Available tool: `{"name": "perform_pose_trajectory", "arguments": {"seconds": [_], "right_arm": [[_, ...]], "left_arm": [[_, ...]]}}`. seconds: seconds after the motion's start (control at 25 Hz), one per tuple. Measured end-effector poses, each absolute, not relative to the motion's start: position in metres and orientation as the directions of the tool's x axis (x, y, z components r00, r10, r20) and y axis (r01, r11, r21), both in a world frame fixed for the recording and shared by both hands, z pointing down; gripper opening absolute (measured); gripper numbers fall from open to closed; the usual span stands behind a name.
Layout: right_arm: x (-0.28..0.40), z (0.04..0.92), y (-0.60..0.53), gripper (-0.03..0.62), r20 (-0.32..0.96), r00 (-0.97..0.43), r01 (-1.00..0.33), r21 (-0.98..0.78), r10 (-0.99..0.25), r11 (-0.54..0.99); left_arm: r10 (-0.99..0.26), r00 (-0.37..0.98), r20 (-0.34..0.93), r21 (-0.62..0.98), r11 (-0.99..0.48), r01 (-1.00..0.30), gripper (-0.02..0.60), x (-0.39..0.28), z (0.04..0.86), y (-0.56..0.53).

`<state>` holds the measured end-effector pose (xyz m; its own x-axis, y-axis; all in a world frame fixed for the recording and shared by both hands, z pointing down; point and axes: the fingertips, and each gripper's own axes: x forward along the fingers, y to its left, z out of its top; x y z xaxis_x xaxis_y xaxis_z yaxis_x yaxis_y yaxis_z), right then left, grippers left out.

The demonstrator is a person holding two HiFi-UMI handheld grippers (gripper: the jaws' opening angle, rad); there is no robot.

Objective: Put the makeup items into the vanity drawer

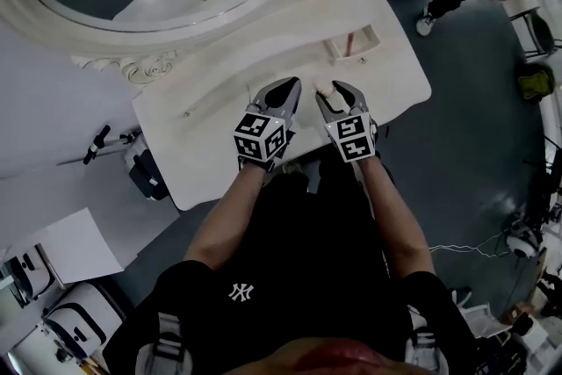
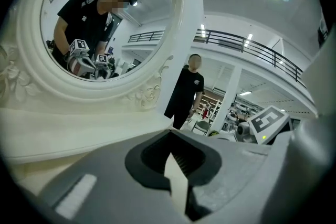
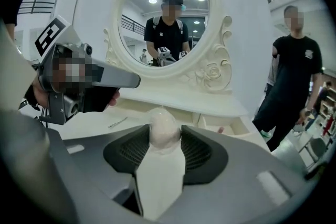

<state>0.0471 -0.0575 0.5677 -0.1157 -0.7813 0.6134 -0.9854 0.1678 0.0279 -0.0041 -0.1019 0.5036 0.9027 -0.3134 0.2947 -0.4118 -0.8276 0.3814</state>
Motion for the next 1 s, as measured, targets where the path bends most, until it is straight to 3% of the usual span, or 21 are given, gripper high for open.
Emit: {"name": "perform_pose_trajectory", "arguments": {"seconds": [0.56,1.0], "right_arm": [[0.163,0.538,-0.063,0.212,0.579,-0.024,-0.986,0.121,-0.815,0.115],[0.213,0.558,-0.098,0.213,0.626,-0.098,-0.941,0.195,-0.773,0.278]], "left_arm": [[-0.273,0.918,0.288,0.360,-0.857,-0.368,0.000,0.086,0.479,-0.102],[-0.323,0.895,0.309,0.354,-0.834,-0.423,0.000,0.138,0.485,-0.129]]}}
